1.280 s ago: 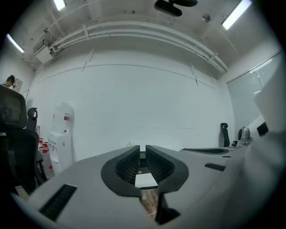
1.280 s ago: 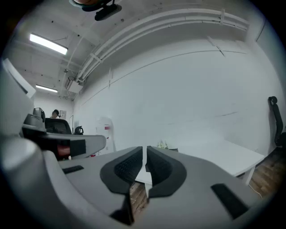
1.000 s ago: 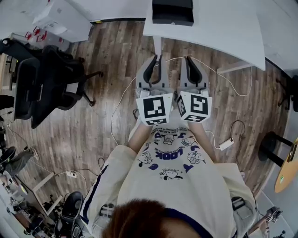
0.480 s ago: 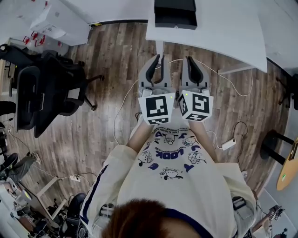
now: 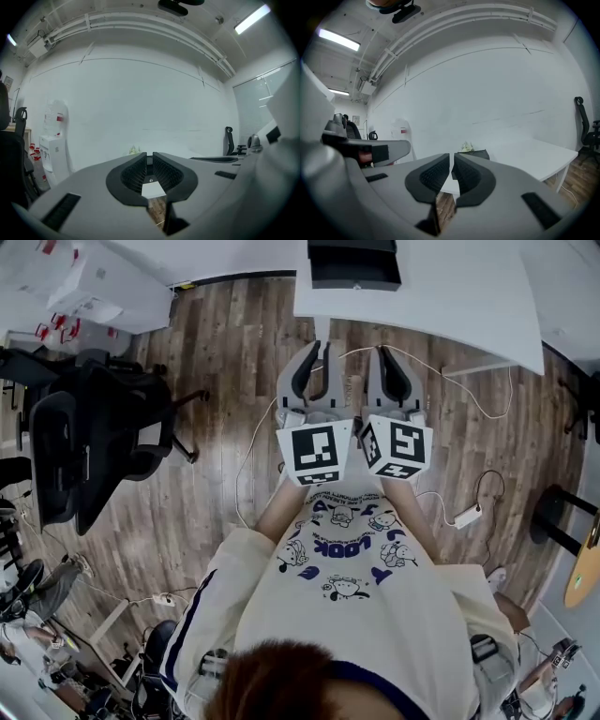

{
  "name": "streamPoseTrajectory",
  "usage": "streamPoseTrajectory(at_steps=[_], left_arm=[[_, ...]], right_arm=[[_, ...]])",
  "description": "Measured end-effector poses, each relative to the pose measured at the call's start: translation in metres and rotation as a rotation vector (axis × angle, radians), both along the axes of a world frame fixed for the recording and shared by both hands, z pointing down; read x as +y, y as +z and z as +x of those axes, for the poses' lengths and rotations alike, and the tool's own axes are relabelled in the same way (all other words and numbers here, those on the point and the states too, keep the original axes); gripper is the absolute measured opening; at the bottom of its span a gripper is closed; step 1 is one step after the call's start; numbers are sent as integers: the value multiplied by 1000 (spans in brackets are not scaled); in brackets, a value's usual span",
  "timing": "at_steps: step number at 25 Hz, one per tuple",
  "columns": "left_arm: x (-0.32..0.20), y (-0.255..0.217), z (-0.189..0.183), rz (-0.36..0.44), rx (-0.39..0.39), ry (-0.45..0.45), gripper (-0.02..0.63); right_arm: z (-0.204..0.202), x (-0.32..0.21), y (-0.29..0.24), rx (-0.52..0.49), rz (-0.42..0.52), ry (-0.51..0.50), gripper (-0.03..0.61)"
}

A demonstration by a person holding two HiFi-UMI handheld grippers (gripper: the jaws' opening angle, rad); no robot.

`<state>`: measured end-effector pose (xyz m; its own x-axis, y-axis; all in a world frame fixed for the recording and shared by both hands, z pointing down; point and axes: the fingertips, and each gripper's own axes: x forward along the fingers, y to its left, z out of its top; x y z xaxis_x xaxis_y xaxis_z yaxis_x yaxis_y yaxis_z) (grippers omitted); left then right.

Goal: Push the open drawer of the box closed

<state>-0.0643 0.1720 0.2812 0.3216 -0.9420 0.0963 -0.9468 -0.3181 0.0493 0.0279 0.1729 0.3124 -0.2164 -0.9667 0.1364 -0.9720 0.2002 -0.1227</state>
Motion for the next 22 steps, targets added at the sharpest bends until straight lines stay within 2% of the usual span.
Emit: streamPoseTrajectory(at_steps=[11, 22], left_arm=[[-30, 15, 6, -36, -8, 5, 48], [-96, 24, 20, -58, -8, -25, 48]], right_arm=[[8, -32, 16, -9, -43, 2, 48], [18, -96, 26, -3, -76, -37, 48]])
